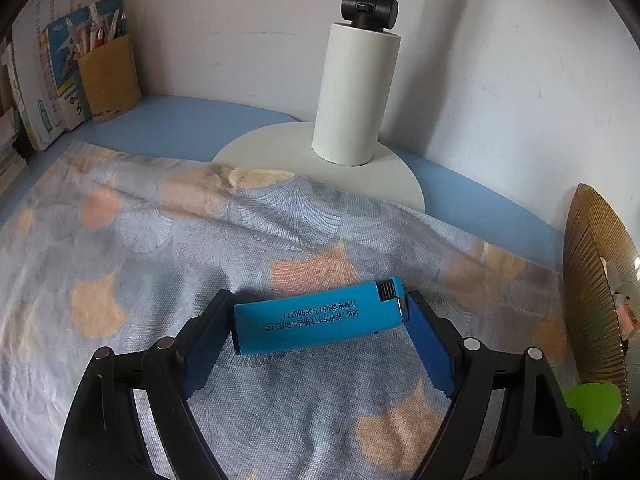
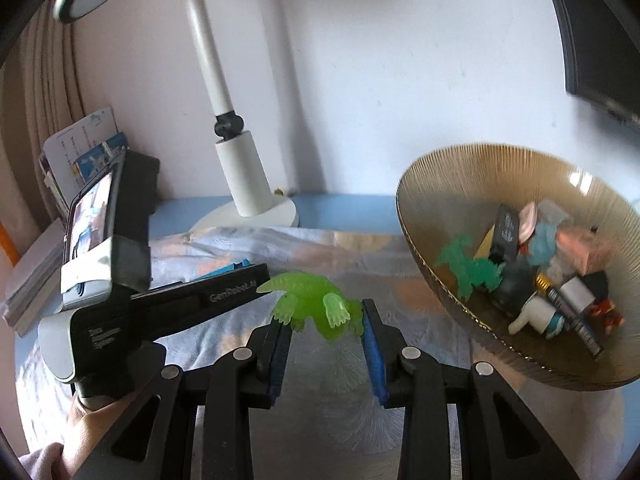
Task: Organize rigid objects
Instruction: 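Lift the blue lighter and green toy and hold them above the sheet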
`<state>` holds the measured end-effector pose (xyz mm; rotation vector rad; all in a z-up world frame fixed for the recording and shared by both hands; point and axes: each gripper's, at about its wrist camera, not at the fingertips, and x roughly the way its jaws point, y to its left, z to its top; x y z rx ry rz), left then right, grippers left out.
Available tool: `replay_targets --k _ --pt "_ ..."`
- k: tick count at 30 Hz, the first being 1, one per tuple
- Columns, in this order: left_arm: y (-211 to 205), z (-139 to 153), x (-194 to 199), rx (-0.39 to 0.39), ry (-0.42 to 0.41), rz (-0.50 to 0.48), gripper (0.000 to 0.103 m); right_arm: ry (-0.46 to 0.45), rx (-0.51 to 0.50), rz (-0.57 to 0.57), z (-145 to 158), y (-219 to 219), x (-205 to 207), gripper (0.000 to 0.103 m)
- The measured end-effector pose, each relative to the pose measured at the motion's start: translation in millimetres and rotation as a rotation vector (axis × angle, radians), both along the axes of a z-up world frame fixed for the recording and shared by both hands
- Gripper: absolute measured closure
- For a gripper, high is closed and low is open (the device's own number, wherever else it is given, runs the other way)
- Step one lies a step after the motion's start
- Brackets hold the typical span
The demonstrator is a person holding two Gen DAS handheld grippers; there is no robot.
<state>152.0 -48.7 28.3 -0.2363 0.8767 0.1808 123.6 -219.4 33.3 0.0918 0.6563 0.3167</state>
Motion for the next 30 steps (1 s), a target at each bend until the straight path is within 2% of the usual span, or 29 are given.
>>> replay_targets --k 6,11,16,26,30 --pt "1 0 0 -0.006 -0.002 0.001 0.02 -0.038 -0.018 -0.039 4 -1 -9 0.07" --pt "3 1 0 -0.019 -0.01 0.003 0.02 -0.02 -0.002 -0.081 3 -9 -4 0.07" --pt "5 1 -1 -0.027 -0.014 0.007 0.02 -0.085 0.001 -0.104 9 -11 -15 0.07" --pt "4 0 1 -0.022 -0.011 0.006 0.02 -0.081 0.005 -0.107 9 -10 -16 0.07" --pt "5 1 1 -0.025 -0.013 0.006 0.02 -0.088 0.039 -0.113 9 -16 -17 0.07"
